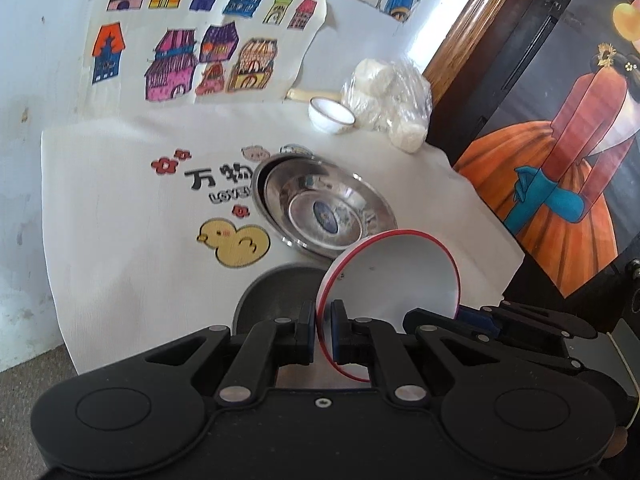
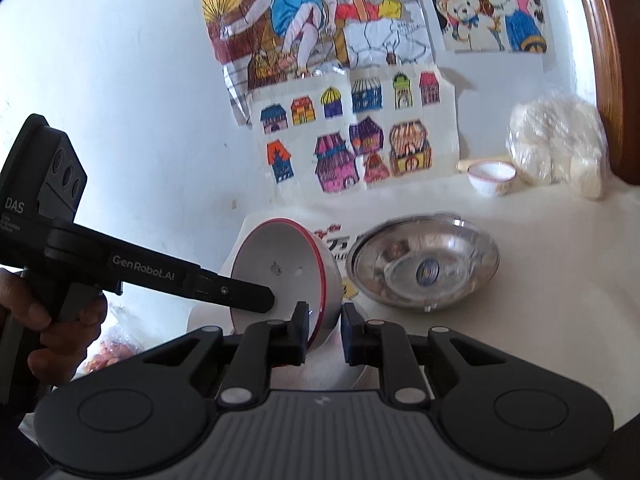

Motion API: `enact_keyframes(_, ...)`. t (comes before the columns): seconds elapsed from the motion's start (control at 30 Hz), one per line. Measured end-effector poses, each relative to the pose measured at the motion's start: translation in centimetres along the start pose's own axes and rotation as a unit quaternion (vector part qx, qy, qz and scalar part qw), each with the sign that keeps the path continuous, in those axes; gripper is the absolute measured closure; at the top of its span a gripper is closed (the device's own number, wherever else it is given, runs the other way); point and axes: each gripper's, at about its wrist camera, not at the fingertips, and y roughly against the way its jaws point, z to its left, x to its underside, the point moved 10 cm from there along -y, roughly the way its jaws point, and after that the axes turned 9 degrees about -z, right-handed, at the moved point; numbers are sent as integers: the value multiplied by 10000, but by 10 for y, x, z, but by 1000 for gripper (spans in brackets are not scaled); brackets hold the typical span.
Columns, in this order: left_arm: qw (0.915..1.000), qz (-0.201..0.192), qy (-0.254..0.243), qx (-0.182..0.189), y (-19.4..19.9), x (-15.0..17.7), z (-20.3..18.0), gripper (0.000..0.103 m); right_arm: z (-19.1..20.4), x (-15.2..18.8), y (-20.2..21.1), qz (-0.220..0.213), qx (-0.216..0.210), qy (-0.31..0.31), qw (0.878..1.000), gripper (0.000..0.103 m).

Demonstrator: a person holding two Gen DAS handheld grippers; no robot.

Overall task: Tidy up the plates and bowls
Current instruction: 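Carry the white bowl with the left gripper over the steel bowl, then lower the white bowl into the steel bowl and open the left gripper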

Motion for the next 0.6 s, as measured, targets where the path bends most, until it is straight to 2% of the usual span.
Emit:
enact_keyframes(0.43,9993,252,163,-228,2,11,17,95,5,21,-12,595,-338,-337,9971,80)
enact_keyframes(0.6,9989,367,119,-271,-4,16,17,95,4,25,-16,719,-323,-427,9960,79)
